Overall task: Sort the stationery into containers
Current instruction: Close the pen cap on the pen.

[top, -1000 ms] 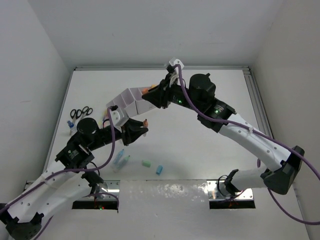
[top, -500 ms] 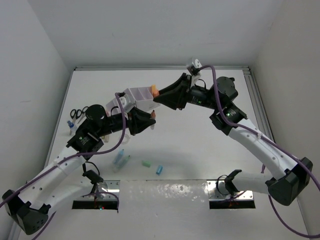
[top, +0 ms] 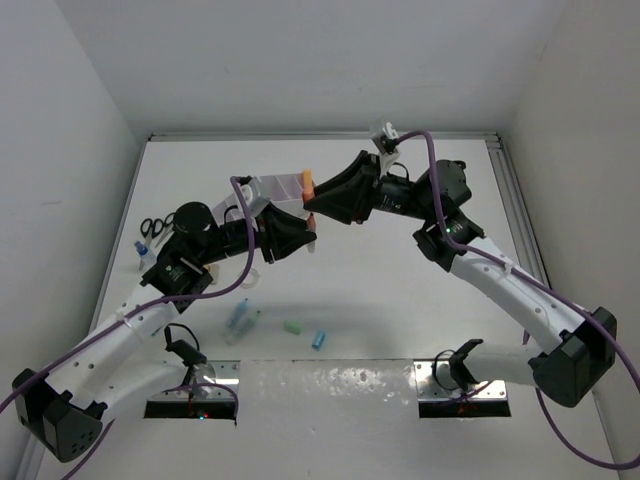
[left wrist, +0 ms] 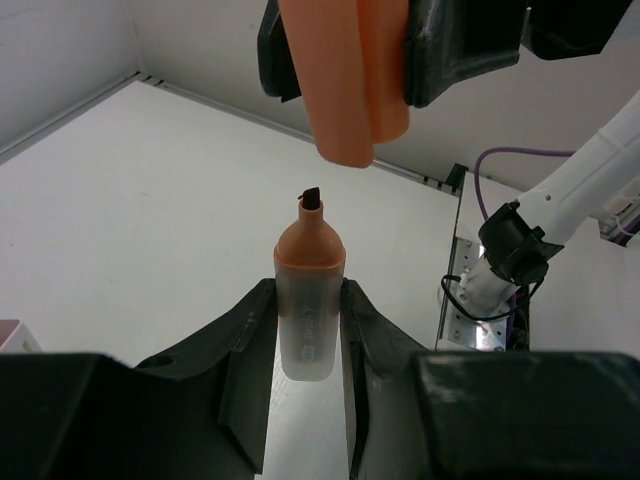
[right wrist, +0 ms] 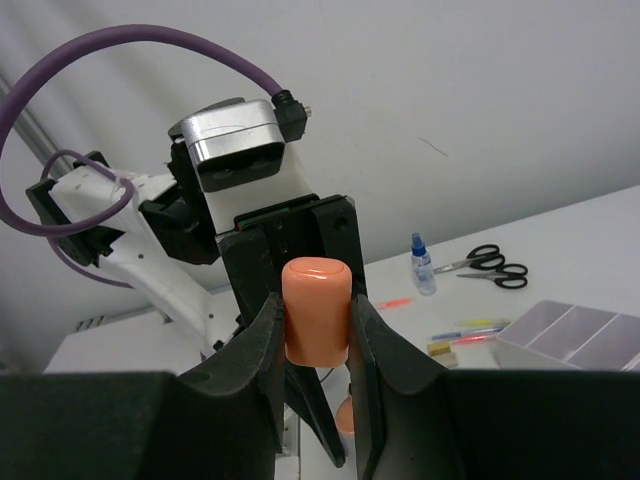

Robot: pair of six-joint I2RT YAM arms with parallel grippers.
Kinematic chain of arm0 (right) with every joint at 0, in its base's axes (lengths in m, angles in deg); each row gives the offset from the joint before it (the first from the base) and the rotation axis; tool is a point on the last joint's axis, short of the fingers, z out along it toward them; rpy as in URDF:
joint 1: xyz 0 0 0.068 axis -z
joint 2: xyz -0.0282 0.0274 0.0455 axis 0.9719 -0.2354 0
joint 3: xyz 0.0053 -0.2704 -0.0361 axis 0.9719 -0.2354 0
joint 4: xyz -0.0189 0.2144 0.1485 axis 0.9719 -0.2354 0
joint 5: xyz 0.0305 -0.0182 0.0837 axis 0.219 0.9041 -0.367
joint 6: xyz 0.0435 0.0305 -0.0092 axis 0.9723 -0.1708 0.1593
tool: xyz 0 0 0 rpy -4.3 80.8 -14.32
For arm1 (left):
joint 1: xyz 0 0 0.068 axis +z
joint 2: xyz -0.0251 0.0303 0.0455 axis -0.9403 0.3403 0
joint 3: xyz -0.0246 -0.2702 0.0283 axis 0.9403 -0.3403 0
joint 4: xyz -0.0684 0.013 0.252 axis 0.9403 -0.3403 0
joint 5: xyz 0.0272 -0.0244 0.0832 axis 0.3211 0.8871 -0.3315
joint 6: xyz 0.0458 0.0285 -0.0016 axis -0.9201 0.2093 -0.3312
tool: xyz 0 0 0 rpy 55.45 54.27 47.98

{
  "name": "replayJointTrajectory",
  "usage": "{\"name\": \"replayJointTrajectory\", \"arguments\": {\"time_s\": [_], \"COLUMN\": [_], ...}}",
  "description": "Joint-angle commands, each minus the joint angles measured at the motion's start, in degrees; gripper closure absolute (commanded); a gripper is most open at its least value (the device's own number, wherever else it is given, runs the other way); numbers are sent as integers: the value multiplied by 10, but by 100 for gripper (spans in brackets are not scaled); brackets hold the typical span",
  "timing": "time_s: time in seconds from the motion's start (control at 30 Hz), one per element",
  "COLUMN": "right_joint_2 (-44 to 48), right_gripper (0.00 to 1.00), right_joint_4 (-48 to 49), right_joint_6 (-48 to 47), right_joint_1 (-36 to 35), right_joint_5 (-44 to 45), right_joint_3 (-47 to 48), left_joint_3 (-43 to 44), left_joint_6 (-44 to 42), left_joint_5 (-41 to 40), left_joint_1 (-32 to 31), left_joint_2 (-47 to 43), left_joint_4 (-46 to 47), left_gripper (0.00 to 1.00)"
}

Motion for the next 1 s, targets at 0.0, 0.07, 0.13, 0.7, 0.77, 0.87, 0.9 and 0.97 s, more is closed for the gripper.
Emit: {"name": "replayJointTrajectory", "arguments": {"time_s": [0.0, 0.07, 0.13, 0.7, 0.77, 0.87, 0.9, 0.97], "right_joint_2": [-8, -6, -3, -16, -24, -35, -36, -43], "right_gripper": [100, 100, 100, 100, 100, 100, 100, 100], "right_joint_4": [48, 53, 61, 182, 221, 240, 243, 260], "right_joint_6": [15, 19, 26, 100, 121, 127, 129, 136], "right_joint_1": [5, 8, 11, 16, 15, 14, 15, 13], "right_joint_5": [-12, -13, -12, -55, -70, -89, -90, -95], "right_joint_3": [-6, -13, -26, -99, -107, -108, -111, -114], "left_joint_3": [22, 24, 25, 19, 17, 14, 13, 11], "left_joint_6": [8, 9, 11, 61, 77, 95, 96, 97], "left_joint_5": [13, 12, 13, 19, 27, 31, 32, 38], "left_joint_1": [7, 8, 11, 28, 29, 29, 28, 27], "left_joint_2": [-4, -4, -4, 0, 3, 6, 7, 7], "left_joint_4": [43, 46, 49, 139, 170, 203, 215, 224], "left_gripper": [100, 100, 100, 100, 100, 100, 100, 100]}}
